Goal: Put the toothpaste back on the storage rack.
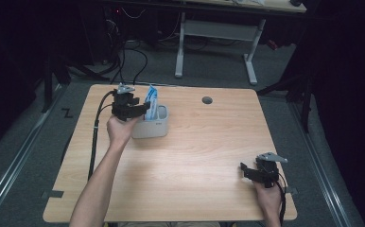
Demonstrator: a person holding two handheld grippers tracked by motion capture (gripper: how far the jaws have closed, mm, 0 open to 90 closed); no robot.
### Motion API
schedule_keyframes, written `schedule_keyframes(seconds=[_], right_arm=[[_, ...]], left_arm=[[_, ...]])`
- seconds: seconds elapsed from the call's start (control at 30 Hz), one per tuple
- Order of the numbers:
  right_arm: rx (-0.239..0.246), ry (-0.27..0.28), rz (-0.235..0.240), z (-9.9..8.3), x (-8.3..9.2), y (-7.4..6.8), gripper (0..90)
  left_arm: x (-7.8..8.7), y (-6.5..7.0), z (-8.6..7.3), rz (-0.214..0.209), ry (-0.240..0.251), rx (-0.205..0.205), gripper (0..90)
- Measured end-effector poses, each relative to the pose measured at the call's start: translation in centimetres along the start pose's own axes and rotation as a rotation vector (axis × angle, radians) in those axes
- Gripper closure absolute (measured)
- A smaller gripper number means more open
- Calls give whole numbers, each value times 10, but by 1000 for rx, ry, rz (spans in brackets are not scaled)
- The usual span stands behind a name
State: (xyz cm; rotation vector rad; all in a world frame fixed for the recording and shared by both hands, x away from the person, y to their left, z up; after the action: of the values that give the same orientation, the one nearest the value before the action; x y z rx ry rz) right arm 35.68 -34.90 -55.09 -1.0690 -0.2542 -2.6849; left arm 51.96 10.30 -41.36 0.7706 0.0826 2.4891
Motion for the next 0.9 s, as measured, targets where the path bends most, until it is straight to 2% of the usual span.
schedule_keyframes(seconds=[0.13,0.33,0.63,0.9], right_arm=[[0,0,0,0,0,0,285],[0,0,0,0,0,0,285],[1,-1,0,0,0,0,285],[1,-1,0,0,0,0,284]], left_arm=[[5,0,1,0,7,-10,472],[12,0,1,-7,28,-3,470],[19,3,0,2,29,-38,461],[27,6,2,3,46,-48,447]])
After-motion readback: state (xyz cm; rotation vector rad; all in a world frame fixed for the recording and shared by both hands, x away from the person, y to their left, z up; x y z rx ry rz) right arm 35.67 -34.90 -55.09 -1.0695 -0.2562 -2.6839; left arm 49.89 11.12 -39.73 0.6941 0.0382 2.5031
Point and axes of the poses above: each handheld gripper's, and its own axes: x roughly backward along the jaws, z roughly out of its top, y roughly to its right, the point moved 3 cm from there along -x, roughly forward along the jaws, and after that the axes turned 5 degrees about x, right-handed, at the moved point
